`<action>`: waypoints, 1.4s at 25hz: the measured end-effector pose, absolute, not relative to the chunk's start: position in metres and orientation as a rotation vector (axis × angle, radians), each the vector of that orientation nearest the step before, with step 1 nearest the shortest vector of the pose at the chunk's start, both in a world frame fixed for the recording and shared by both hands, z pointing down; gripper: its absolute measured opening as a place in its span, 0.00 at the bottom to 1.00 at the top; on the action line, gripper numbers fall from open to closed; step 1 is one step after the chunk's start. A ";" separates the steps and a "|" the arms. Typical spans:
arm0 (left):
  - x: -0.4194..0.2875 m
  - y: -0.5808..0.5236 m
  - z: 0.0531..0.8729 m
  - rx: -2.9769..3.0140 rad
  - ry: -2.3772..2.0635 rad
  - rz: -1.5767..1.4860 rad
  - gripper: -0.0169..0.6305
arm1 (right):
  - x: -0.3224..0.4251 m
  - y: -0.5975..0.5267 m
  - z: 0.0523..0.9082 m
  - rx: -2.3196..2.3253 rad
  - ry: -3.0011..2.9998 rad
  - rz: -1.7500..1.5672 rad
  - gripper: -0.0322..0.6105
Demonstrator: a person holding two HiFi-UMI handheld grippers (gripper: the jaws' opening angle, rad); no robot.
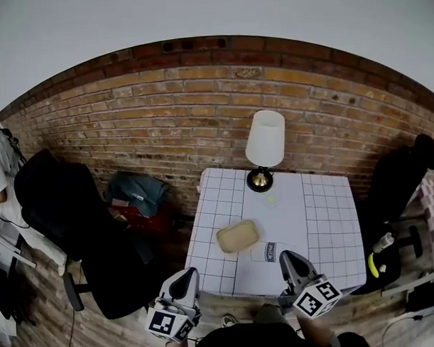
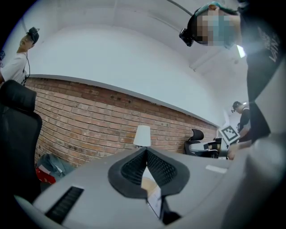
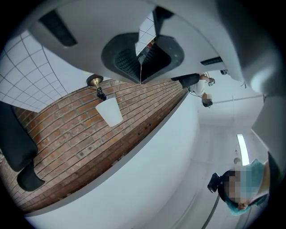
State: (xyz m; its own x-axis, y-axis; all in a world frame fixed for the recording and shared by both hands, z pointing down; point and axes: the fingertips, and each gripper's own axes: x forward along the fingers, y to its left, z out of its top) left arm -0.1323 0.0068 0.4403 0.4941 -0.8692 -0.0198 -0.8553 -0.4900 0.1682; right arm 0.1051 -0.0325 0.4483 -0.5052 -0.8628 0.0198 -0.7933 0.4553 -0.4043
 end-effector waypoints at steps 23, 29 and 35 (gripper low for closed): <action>-0.130 -0.084 0.482 2.476 -1.568 -0.090 0.04 | 0.095 -0.133 0.499 -1.467 2.610 -0.601 0.06; -0.127 -0.103 0.507 2.416 -1.575 -0.061 0.04 | 0.093 -0.159 0.518 -1.448 2.644 -0.642 0.06; -0.121 -0.121 0.530 2.371 -1.533 -0.061 0.04 | 0.091 -0.179 0.542 -1.455 2.681 -0.681 0.06</action>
State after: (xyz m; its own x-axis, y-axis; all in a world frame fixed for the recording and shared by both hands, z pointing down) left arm -0.1207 -0.1207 0.5303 0.4241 -0.8956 0.1345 -0.8822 -0.3750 0.2849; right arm 0.0912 -0.1786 0.5422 -0.5665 -0.8021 0.1891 -0.7950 0.4716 -0.3815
